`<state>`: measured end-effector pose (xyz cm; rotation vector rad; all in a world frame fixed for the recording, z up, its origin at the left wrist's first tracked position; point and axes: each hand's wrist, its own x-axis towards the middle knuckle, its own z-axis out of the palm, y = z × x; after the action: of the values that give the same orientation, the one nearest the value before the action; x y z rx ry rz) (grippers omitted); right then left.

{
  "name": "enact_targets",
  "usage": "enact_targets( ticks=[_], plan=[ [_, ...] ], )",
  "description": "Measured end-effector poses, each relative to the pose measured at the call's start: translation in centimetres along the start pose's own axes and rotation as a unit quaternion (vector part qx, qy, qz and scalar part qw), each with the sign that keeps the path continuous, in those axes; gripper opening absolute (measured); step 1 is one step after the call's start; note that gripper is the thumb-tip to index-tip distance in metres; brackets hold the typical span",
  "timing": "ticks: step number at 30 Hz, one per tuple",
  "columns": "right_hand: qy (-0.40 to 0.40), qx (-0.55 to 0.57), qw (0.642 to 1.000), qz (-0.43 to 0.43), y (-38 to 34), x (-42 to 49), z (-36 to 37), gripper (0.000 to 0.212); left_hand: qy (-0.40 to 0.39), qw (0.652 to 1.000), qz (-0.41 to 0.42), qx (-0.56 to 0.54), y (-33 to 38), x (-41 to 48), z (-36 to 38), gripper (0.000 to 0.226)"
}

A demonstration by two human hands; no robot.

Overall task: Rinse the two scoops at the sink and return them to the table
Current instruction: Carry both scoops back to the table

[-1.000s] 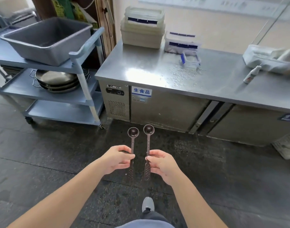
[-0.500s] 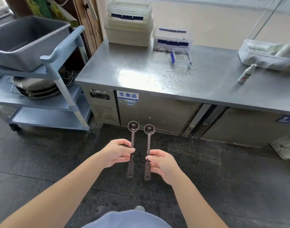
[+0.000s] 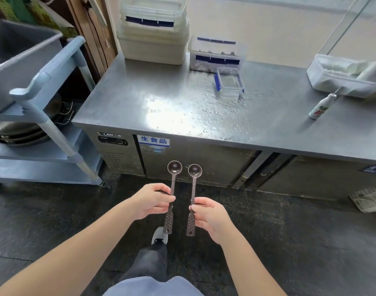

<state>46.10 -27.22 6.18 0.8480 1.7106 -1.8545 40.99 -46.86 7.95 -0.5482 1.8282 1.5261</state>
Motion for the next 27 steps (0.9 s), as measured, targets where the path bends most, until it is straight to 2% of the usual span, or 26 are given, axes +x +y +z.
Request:
enact_targets(
  ticks=[11, 21, 27],
  plan=[
    [0.065, 0.009, 0.998, -0.013, -10.5, 8.4, 1.2, 0.019, -0.068, 0.996, 0.022, 0.055, 11.8, 10.6, -1.5, 0.021],
    [0.103, 0.04, 0.993, -0.035, -16.0, 13.1, 0.3, 0.017, -0.17, 0.984, 0.02, 0.057, 18.9, 17.7, -0.8, 0.023],
    [0.11, 0.091, 0.989, -0.041, -18.4, 15.9, -3.3, 0.019, -0.202, 0.977, 0.024, 0.063, 22.5, 22.4, 2.1, 0.02]
  ],
)
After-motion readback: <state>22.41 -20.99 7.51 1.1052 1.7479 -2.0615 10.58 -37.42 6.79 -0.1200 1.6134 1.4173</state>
